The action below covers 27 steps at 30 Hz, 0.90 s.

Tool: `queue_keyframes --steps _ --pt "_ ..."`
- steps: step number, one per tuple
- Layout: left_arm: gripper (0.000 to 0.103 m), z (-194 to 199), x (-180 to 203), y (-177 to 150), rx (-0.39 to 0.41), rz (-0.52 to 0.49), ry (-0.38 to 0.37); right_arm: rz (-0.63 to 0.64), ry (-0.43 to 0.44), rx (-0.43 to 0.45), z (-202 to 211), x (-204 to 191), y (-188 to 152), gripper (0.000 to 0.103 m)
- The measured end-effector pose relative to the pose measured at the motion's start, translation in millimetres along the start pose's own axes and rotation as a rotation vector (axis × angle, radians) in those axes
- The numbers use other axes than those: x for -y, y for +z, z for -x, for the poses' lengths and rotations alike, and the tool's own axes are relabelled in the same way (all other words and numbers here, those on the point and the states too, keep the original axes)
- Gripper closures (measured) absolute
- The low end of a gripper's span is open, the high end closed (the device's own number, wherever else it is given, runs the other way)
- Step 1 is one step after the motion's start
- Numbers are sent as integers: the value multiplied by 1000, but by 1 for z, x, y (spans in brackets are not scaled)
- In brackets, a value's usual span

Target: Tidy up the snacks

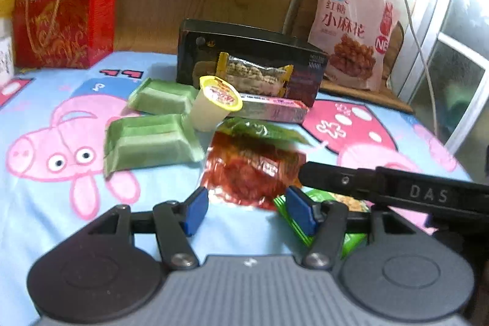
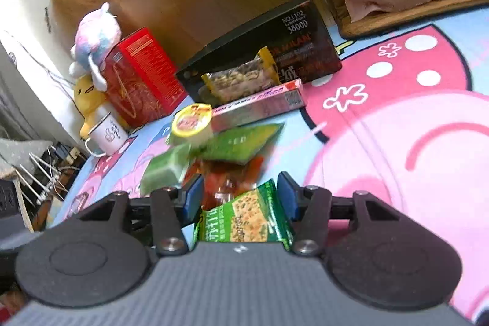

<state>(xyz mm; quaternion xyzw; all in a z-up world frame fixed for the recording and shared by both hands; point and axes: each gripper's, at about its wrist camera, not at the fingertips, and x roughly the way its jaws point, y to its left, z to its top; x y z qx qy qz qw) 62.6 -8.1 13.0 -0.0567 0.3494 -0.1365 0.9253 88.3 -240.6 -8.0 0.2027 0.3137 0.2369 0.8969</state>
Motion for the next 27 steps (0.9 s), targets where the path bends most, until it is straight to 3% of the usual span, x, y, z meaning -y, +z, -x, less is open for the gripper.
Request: queue_keyframes --steps 9,12,16,20,22,24,27 --pt "44 12 3 -11 -5 -22 88 40 -33 88 31 1 -16 45" --pt "42 14 5 -14 -3 -40 109 48 -38 134 38 6 -22 30" --pt "41 16 7 -18 0 -60 130 43 -44 102 38 7 -26 26" --pt "41 19 9 -23 4 -76 155 70 -21 59 40 3 -34 28" --pt "41 21 9 -25 6 -84 166 116 -32 50 43 -3 -40 32" --pt "41 24 9 -28 9 -90 178 161 -38 35 45 -11 -48 44" --pt "40 27 9 -33 16 -99 194 238 -57 33 47 -24 -60 50"
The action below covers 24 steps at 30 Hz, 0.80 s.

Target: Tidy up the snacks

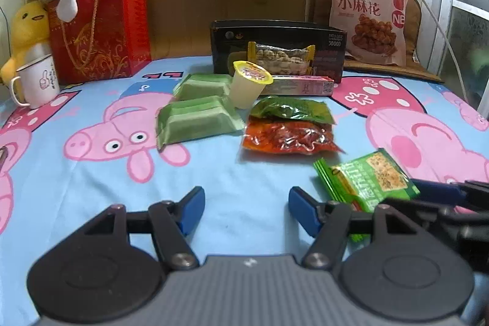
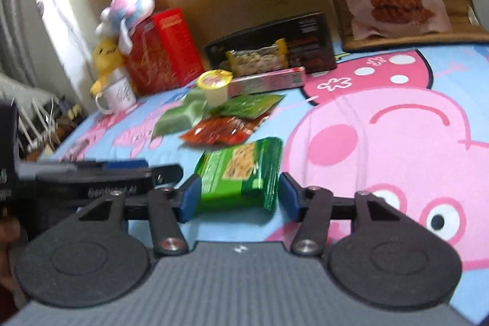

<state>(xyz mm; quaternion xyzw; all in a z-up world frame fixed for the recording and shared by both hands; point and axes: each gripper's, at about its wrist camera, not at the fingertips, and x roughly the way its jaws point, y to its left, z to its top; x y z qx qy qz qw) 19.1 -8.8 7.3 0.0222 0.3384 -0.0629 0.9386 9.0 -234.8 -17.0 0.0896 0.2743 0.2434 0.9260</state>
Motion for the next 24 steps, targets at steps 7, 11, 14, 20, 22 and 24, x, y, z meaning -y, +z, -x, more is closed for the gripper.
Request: queue_keyframes --steps 7,11,14,20,22,24 --pt "39 6 -3 -6 7 4 20 93 37 -24 1 -24 -10 61" --pt "39 8 -6 -7 5 13 20 135 22 -24 3 -29 -10 59" --pt "39 12 -16 -3 0 53 -12 139 -8 0 9 -26 -8 58" --pt "39 26 -34 13 35 110 -186 173 -54 10 11 -21 -7 50" --pt "39 26 -28 18 37 97 -231 188 -57 0 7 -21 -6 49" --pt "39 19 -21 23 14 85 -254 209 -53 -12 1 -23 -4 49"
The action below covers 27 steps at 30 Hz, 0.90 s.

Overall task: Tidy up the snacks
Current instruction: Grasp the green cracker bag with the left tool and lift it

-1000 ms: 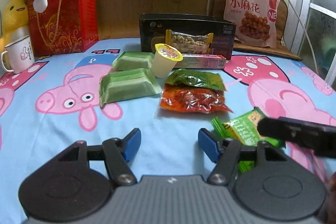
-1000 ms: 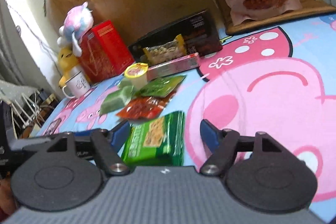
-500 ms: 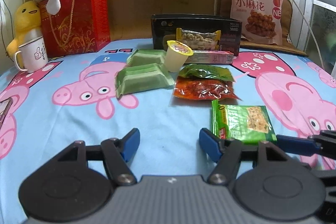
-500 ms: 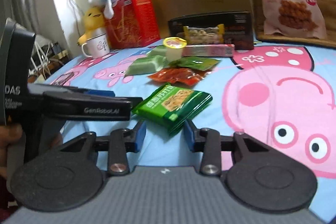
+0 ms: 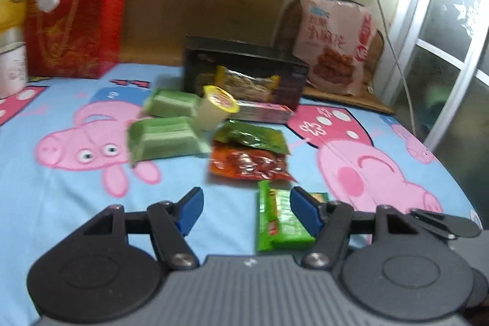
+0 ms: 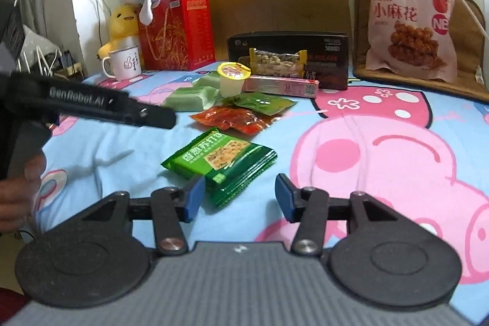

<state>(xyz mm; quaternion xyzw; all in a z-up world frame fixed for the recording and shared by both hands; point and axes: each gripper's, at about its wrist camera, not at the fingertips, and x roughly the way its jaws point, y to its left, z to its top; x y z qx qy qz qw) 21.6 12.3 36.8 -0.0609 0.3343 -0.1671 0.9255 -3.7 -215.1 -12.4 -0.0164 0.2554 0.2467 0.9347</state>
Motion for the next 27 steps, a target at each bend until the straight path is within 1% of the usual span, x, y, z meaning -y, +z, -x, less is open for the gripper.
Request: queue_keyframes --steps 1,2,4,5,6,7,8,9,12,16,20,22,24,27 --pt "39 -6 3 1 -12 -7 1 12 -1 -7 -3 -1 1 48" --pt "40 -11 5 2 -25 -11 -3 20 -2 -14 -5 -1 2 45" --pt "42 -21 8 0 -57 -7 -32 33 6 -28 -9 -2 3 43" --pt "50 -27 9 -2 -83 1 -57 40 17 -40 -12 -3 4 43" --pt "52 -31 9 -4 -94 11 -80 50 22 -44 -14 -5 3 43" --pt "55 -30 9 -7 -89 19 -99 75 24 -45 -14 -8 3 43" --pt "62 -28 10 -8 -92 18 -121 94 34 -48 -15 -12 3 49" --pt "62 -25 10 -9 -92 17 -122 107 41 -48 -14 -16 3 56" --pt "64 -15 8 -15 -83 16 -111 160 34 -41 -15 -28 3 59" --pt "64 6 -8 -29 -61 40 -108 174 94 -43 -14 -38 1 60" --pt "64 26 -31 -43 -39 113 -108 223 152 -35 -14 -56 -2 59" --pt "64 33 -41 -46 -36 150 -103 251 177 -29 -16 -64 -3 59" --pt "64 37 -47 -48 -31 161 -92 275 192 -22 -19 -70 -3 59" --pt "65 38 -50 -48 -26 176 -89 265 206 -16 -21 -71 -2 60"
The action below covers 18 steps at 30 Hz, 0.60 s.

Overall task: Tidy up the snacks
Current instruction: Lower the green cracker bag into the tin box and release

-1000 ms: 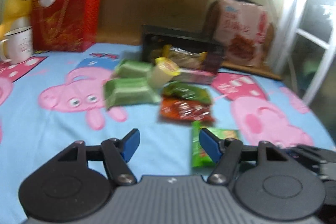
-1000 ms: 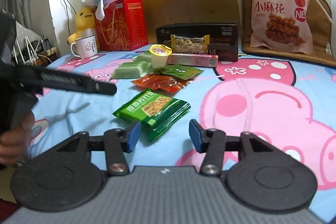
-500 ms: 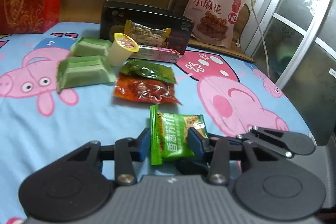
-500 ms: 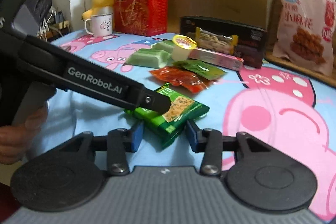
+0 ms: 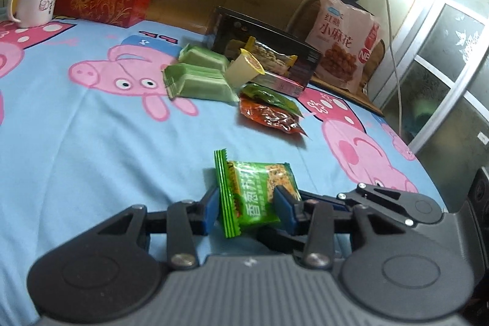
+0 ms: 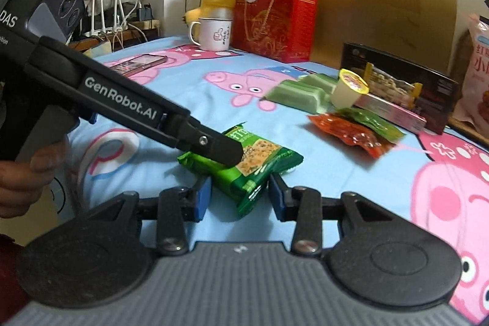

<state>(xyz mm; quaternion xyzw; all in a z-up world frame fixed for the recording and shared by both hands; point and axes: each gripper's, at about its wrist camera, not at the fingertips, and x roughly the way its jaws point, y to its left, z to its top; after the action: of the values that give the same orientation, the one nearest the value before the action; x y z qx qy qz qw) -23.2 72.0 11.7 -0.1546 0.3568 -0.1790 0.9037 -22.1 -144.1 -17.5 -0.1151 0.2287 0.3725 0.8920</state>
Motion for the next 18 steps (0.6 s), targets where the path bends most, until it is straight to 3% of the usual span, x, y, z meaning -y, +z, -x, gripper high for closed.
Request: queue_keyframes --steps 3,6,12,18 --pt "67 0 4 6 5 -3 -4 -13 -6 17 2 3 3 61" --pt "67 2 17 23 52 -69 -2 13 -53 71 8 7 12 61" --pt "67 -18 51 91 145 -184 3 13 -140 177 2 52 57 61" --pt "65 -83 70 176 154 -207 8 -89 -180 187 -36 134 110 61"
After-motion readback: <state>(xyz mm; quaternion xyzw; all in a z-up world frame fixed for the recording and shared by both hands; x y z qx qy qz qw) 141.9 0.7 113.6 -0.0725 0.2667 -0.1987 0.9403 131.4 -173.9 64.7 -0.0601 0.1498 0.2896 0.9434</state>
